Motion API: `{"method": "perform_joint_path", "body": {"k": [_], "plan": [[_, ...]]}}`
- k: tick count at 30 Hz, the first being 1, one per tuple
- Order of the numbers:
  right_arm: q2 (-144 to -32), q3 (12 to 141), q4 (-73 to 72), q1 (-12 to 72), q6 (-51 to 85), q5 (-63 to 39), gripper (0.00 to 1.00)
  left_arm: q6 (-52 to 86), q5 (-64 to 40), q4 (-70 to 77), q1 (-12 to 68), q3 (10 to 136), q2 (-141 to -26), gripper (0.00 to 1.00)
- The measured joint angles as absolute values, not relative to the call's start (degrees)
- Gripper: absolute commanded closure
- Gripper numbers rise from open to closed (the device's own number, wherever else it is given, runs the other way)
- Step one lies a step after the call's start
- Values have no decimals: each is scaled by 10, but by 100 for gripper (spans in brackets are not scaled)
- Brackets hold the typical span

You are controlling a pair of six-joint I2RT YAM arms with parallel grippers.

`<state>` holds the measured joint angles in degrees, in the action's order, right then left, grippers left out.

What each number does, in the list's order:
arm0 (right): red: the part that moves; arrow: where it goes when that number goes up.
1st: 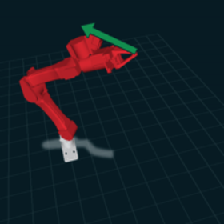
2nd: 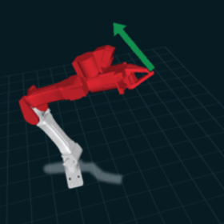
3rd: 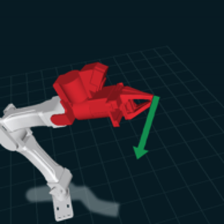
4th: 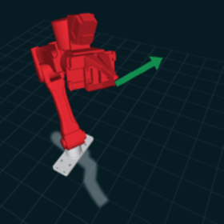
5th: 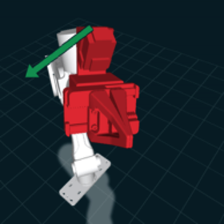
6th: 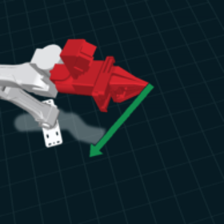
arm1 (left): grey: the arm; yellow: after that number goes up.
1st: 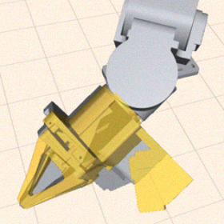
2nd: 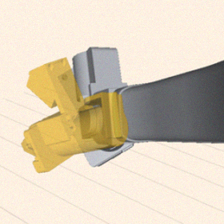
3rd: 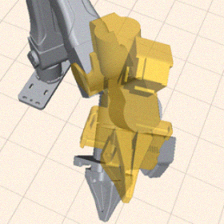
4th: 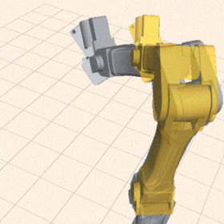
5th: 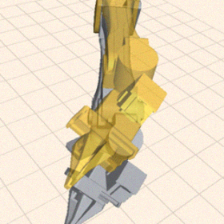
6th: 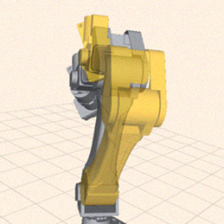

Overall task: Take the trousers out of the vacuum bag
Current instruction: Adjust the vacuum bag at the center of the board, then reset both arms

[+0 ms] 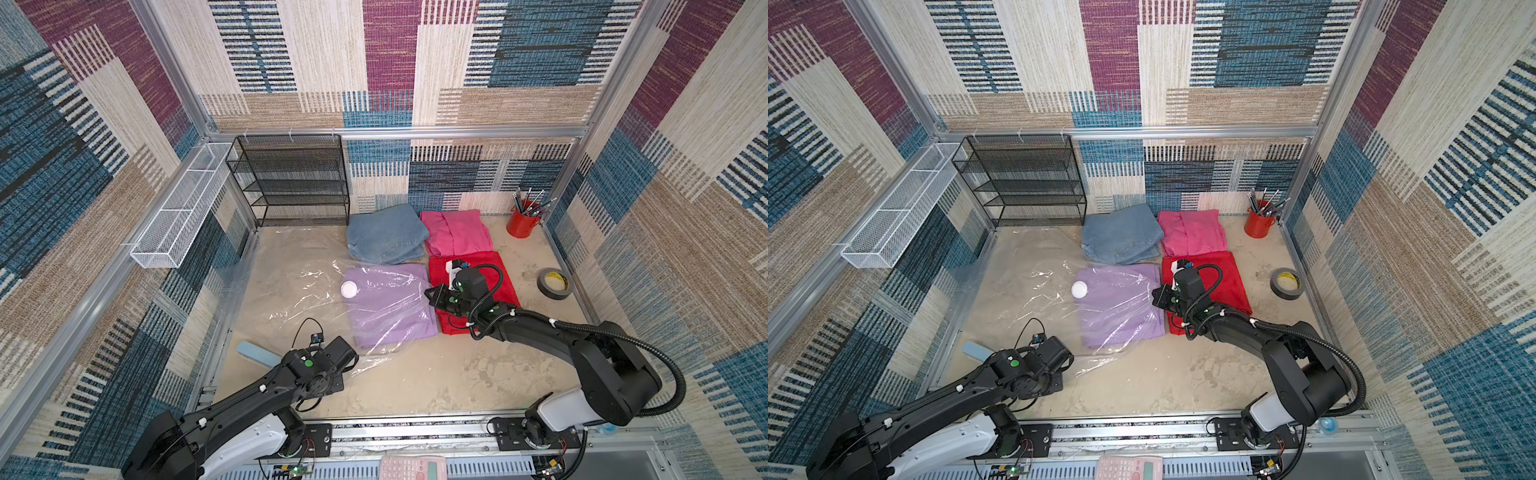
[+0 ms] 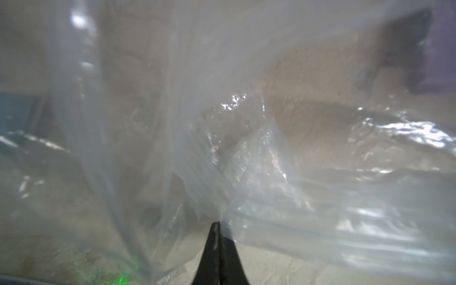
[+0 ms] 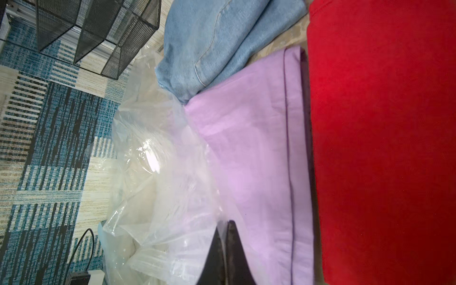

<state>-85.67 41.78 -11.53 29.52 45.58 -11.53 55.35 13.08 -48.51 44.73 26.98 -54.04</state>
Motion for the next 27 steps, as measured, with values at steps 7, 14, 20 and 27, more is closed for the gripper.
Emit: {"method": "perform_joint_path", "body": {"k": [7,14,20,27], "plan": [[-890,421,-124,256,442,-159,100,556,120,-464,446,243,-520,100],[-901,453,-122,249,414,-168,53,536,101,-488,446,286,-474,14],[-833,465,-100,246,370,-143,0,475,64,-495,446,381,-382,2],[-710,428,-67,201,277,-34,1,373,97,-476,446,471,-333,2]]}}
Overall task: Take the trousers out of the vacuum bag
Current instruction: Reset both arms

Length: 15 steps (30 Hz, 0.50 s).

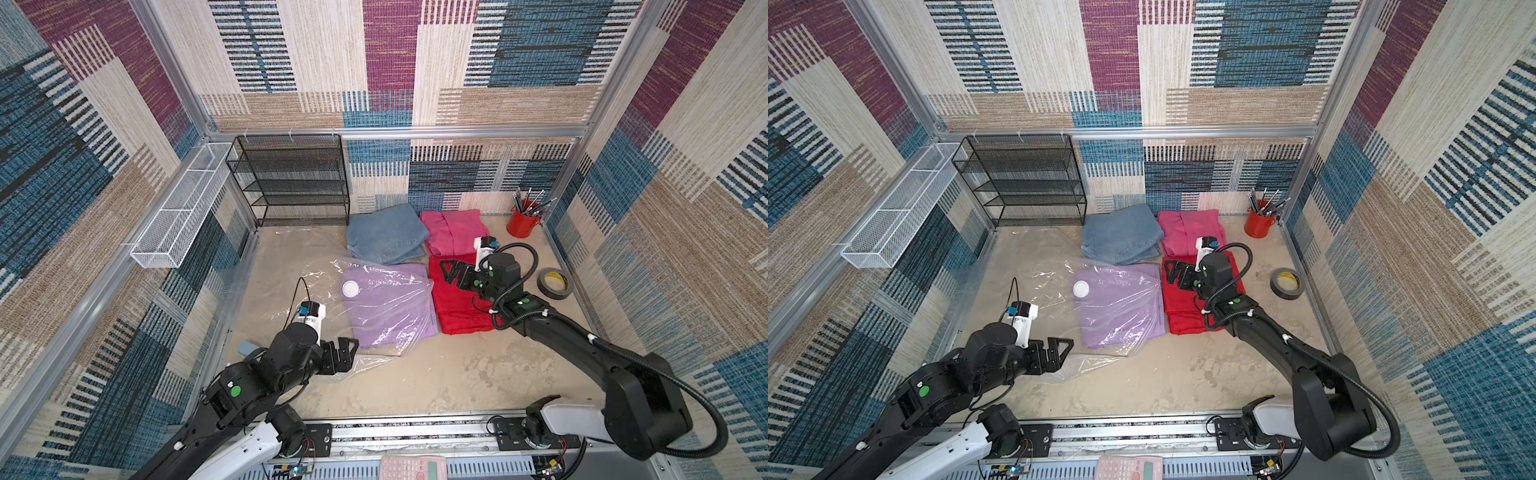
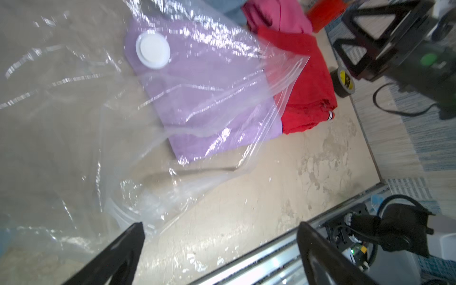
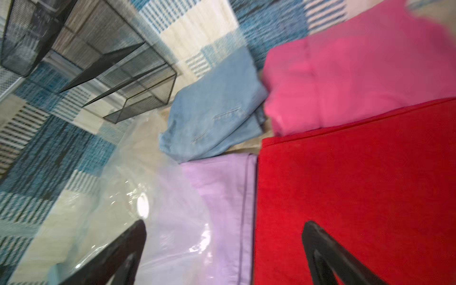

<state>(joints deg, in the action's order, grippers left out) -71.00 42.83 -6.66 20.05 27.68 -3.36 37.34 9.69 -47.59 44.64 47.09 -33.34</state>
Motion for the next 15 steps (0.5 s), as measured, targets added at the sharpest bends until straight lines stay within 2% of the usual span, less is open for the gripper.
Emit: {"method": "perform_joint_path", "body": {"k": [4,8,11,15], "plan": [[-618,359,-125,177,182,66,1,253,228,-366,446,446,-349,2],[-582,271,-229,164,75,136,1,85,359,-147,417,314,-354,1],[-591,203,-313,140,19,172,1,-16,391,-13,346,216,-342,1],[-651,127,-446,99,-20,181,0,-48,377,121,226,140,-371,1]]}}
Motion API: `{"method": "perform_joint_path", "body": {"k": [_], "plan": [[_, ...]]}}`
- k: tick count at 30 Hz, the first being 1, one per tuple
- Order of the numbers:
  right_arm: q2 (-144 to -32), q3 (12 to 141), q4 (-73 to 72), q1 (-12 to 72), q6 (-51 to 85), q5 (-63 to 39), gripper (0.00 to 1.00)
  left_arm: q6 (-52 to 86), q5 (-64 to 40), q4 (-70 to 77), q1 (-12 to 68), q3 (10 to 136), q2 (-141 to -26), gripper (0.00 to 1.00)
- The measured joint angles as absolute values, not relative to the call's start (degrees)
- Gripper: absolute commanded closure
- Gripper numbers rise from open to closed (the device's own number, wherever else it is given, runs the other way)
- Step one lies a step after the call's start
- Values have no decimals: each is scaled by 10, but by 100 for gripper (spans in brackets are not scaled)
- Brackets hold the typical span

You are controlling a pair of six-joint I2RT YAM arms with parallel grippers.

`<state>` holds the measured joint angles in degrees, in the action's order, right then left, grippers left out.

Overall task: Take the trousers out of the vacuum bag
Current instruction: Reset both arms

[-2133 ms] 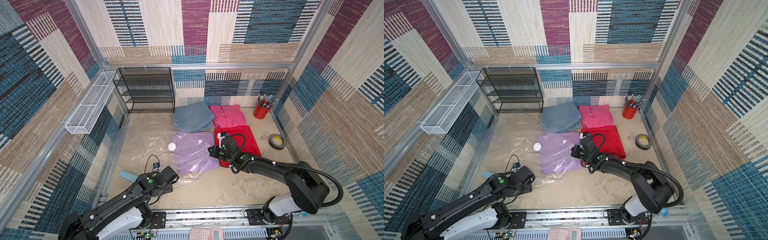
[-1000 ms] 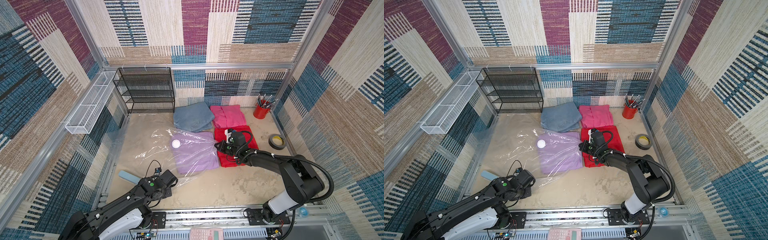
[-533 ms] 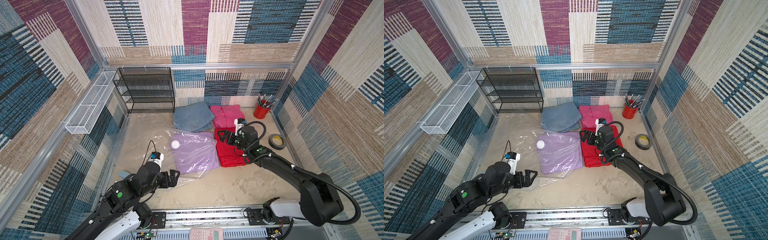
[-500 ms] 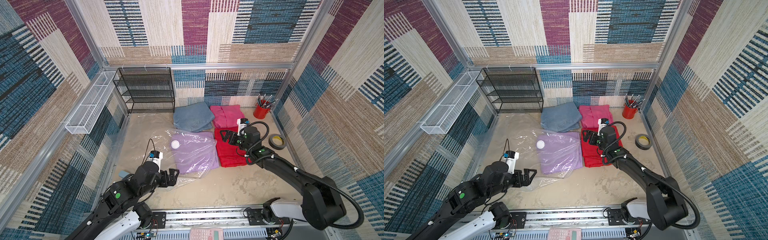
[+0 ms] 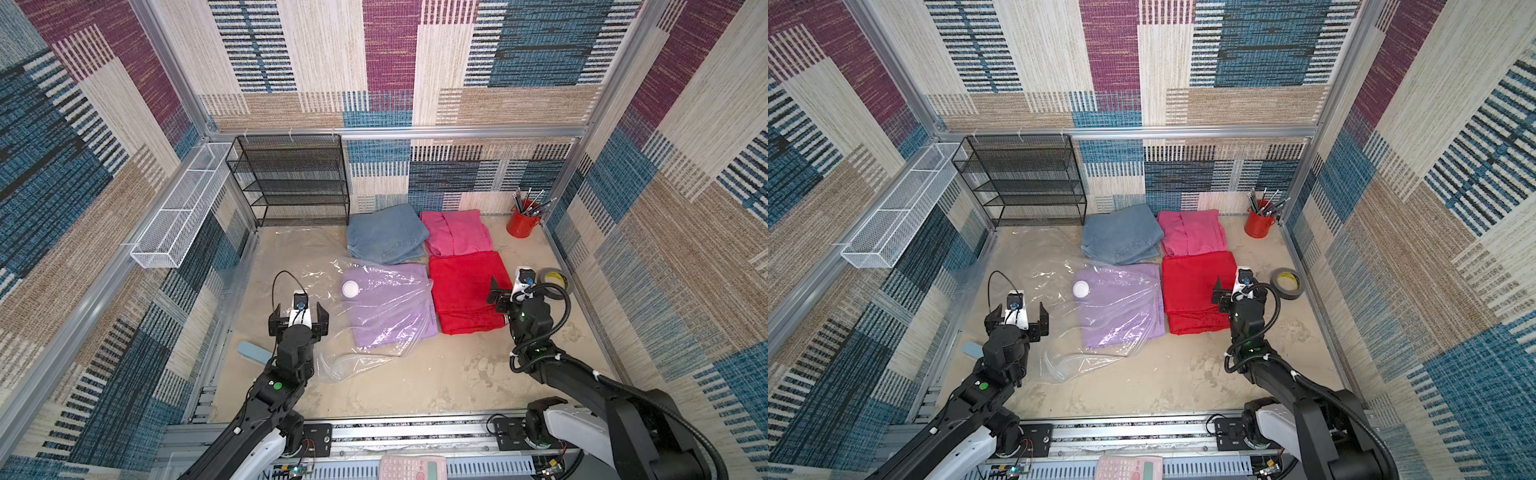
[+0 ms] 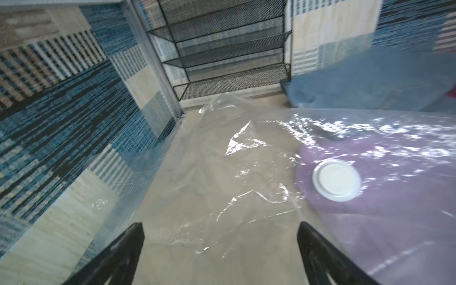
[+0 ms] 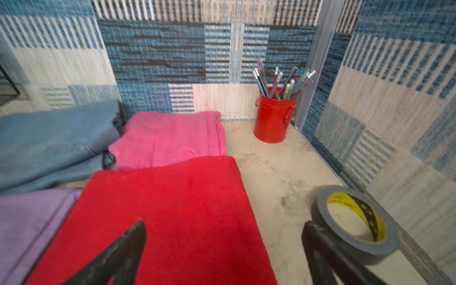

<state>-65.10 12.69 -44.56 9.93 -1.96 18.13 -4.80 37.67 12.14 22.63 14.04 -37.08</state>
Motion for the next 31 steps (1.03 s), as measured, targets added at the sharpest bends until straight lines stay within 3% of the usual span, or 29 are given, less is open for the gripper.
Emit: {"method": "perform_joint_path", "body": {"k": [4,9,19,31], "plan": [[-729,87,-577,67,-32,159,1,-44,289,224,103,106,-488,0],[-824,60,-716,58,-47,111,1,-20,176,338,13,79,-590,1],[-882,89,-782,33,-42,75,1,14,57,604,-28,117,-870,1],[-882,102,-772,29,-32,70,1,20,39,630,-31,149,-876,1]]}}
